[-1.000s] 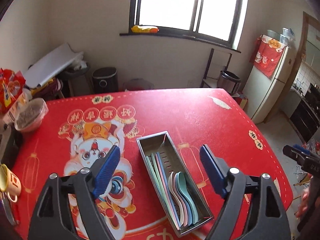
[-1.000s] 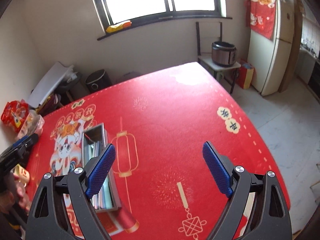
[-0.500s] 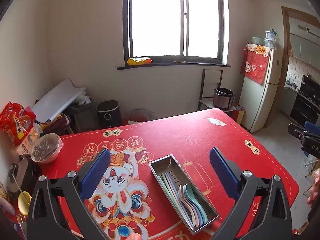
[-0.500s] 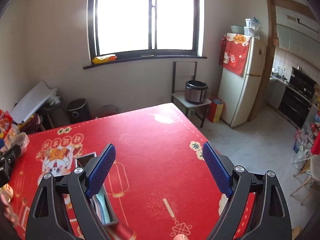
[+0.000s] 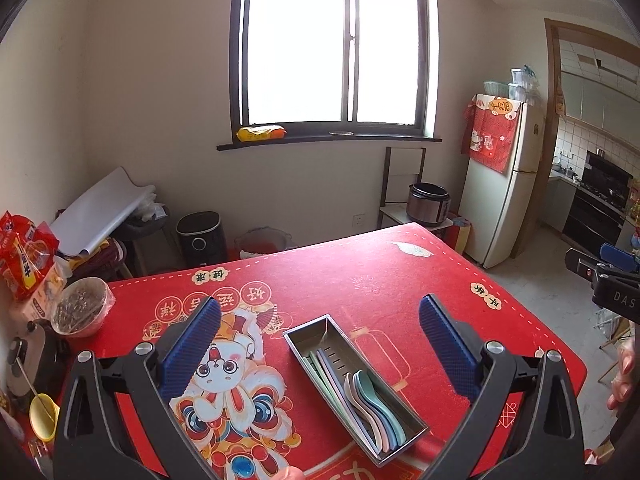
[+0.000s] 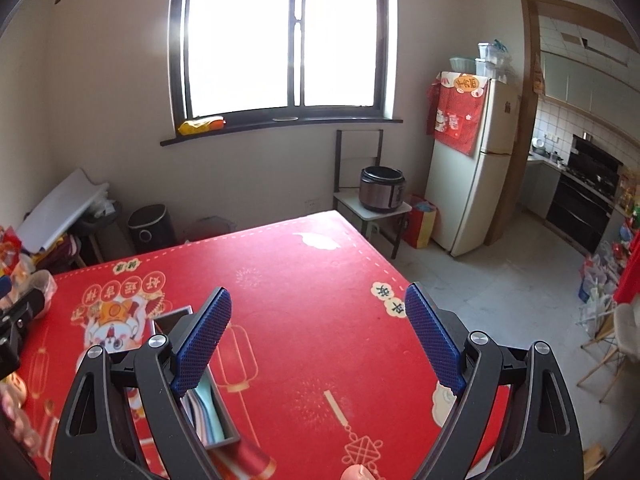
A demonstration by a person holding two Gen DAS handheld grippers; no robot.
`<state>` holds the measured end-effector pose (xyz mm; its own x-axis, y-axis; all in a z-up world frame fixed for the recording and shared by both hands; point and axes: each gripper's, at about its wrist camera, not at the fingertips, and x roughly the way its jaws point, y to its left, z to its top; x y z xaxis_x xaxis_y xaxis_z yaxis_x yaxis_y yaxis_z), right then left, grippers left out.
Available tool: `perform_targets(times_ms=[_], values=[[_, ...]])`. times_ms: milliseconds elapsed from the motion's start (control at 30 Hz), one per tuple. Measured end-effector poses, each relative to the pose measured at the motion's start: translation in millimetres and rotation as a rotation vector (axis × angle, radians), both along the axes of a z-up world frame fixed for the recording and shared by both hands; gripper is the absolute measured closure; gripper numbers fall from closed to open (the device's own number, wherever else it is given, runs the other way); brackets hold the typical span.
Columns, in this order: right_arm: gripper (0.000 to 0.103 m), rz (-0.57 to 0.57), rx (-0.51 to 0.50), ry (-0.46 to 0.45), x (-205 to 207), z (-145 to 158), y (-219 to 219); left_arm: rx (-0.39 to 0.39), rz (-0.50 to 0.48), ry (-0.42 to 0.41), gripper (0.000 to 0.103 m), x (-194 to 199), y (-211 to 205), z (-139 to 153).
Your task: Organize utensils
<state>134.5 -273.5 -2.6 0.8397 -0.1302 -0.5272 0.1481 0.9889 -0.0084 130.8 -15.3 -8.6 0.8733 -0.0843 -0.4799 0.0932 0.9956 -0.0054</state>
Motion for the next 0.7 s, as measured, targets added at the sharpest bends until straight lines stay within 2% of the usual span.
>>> perform_targets(times_ms=[700], values=[[0.017, -0.076, -0.03, -0.021, -12.0, 3.7, -1.8, 0.001, -0.008, -0.019, 0.006, -5.6, -1.9, 6.6]])
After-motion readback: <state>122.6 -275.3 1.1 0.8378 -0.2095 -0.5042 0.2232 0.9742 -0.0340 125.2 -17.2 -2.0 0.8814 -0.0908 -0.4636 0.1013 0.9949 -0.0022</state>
